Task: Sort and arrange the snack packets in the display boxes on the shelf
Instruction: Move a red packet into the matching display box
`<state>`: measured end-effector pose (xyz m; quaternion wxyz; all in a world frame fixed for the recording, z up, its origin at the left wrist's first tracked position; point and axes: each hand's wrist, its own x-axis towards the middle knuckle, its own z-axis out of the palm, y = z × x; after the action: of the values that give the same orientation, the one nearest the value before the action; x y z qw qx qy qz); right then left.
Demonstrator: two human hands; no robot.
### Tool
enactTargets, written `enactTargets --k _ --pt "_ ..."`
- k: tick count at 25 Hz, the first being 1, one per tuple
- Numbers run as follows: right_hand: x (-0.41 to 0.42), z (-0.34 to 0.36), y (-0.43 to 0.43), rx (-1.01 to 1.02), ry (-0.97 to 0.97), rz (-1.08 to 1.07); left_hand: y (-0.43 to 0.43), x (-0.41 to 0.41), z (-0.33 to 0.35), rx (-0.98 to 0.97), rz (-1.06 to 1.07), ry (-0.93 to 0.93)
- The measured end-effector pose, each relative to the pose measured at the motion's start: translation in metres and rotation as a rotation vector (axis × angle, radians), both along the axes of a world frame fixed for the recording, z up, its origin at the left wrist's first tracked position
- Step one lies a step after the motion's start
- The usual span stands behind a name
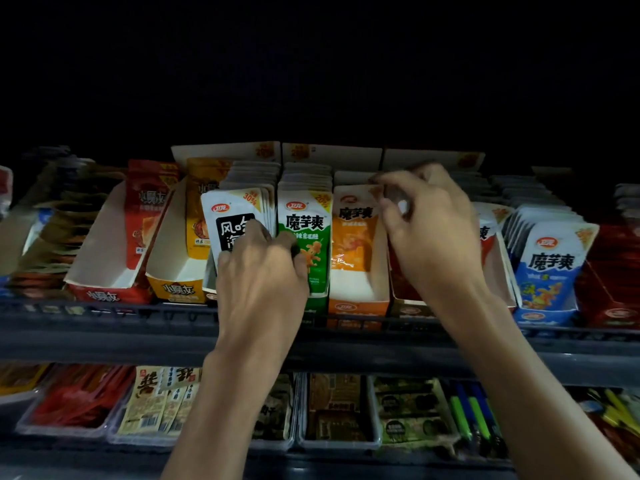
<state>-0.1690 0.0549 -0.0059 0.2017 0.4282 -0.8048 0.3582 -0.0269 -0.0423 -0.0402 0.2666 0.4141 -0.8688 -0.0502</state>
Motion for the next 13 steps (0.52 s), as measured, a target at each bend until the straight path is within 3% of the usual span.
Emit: enactTargets --k 5,13 --pt "-0.023 -0.016 0.028 0.054 0.108 -0.145 0.022 -0.02 0.008 0.384 -0.306 0.332" --pt "-0.037 -0.032 0.043 0.07 0.156 -0.064 0.043 -0.045 -0.003 0.347 -0.393 0.256"
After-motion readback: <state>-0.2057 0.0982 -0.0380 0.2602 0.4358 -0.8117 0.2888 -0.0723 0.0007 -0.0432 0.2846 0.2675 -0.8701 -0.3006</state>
